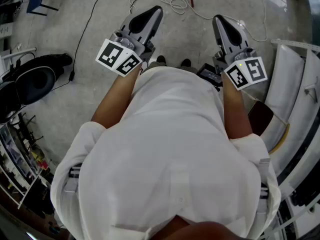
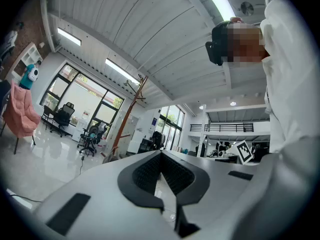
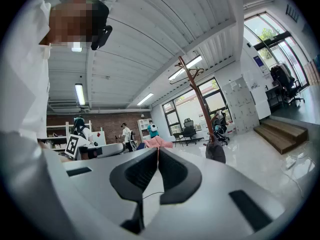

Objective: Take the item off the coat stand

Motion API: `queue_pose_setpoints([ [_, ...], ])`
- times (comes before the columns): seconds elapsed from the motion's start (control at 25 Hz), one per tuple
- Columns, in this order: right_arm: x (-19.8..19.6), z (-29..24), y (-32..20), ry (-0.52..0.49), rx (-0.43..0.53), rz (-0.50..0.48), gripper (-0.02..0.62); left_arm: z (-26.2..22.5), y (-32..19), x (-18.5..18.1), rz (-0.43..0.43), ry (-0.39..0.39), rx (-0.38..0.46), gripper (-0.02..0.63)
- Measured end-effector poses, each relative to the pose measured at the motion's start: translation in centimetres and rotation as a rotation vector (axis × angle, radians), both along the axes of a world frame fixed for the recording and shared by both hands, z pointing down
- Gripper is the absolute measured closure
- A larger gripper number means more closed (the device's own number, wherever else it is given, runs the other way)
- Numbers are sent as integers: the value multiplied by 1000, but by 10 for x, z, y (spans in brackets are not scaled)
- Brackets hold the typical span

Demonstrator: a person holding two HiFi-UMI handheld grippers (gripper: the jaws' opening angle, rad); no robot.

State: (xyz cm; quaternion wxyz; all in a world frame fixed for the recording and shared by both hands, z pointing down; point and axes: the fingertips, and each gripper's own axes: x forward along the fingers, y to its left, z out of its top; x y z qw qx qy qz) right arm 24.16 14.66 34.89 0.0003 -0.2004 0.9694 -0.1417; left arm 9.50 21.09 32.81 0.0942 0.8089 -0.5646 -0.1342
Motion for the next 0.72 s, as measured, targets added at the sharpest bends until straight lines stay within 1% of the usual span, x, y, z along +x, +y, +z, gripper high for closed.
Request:
queue_pose_setpoints([
  [0.12, -1, 1, 1, -5, 10, 25, 571, 9, 0, -6, 6, 0, -25, 592],
  [0.2, -4, 2, 4, -9, 9, 46, 571, 9, 4, -11, 13, -10, -26, 592],
  [0.32, -20, -3, 13, -13, 15, 64, 571, 8, 14, -29, 18, -16, -23, 592],
  [0.4, -32, -5, 20, -16, 22, 66, 571, 10, 20, -43, 12, -7, -30, 592],
  [0.52, -40, -3, 26, -11, 16, 68, 571, 14, 27, -55, 10, 6, -41, 592],
  [0.72, -55, -1, 35, -24, -4, 86, 569, 23, 41, -70, 50, 53, -59, 592],
])
